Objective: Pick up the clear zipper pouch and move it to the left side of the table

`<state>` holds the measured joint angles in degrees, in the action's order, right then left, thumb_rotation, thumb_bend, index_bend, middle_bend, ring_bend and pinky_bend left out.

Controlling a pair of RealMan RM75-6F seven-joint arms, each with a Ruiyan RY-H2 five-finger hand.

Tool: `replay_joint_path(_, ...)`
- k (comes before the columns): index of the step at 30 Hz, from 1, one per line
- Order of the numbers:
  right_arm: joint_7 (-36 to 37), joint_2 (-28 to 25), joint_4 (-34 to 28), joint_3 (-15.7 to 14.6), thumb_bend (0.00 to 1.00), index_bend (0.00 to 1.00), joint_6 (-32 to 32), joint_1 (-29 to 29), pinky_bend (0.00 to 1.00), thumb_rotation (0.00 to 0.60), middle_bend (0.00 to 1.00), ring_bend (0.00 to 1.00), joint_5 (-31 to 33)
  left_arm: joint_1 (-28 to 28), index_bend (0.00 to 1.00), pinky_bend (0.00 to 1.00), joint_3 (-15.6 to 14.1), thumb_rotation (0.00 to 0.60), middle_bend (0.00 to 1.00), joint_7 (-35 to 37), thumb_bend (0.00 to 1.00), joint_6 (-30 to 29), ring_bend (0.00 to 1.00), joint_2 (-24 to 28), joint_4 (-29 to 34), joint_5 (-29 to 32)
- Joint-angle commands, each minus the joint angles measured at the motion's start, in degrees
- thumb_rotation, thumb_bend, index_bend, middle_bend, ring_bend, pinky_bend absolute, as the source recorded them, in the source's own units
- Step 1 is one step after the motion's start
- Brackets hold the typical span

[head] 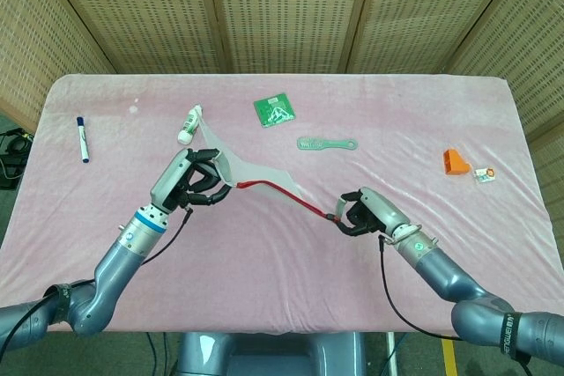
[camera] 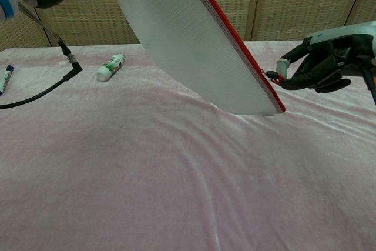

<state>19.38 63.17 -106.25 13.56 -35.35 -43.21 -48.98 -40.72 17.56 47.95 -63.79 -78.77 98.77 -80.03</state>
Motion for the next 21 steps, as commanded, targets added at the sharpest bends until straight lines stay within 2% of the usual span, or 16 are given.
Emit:
replay_joint_path(1,0.3,0.0,0.4,-0.5,1.0,0.77,0.5,0.6,1.0,0.6,1.0,0.97,-0.9,0.2,0.9,1.0,0.1,0.6,0.98,0.3,0.78,-0.2,0.88,0.2,-0.1,0.0)
replay_joint_path(17,2.2,-1.7,1.8,-1.2,1.0,0.78,3.6,2.4,1.0,0.6,1.0,0.97,-4.3,0.8,0.9,1.0,1.0,0.6,0.98,1.3,0.78,-0.3,0.88,1.9,-1.5,1.0)
replay_joint_path(21,2.5,-2.3,2.4,-1.4,1.0,0.78,4.0,2.7,1.0,0.6,1.0,0.97,-4.7,0.2,0.9,1.0,2.1,0.6,0.98,1.8,0.78,0.8,0.88,2.8,-2.5,2.0)
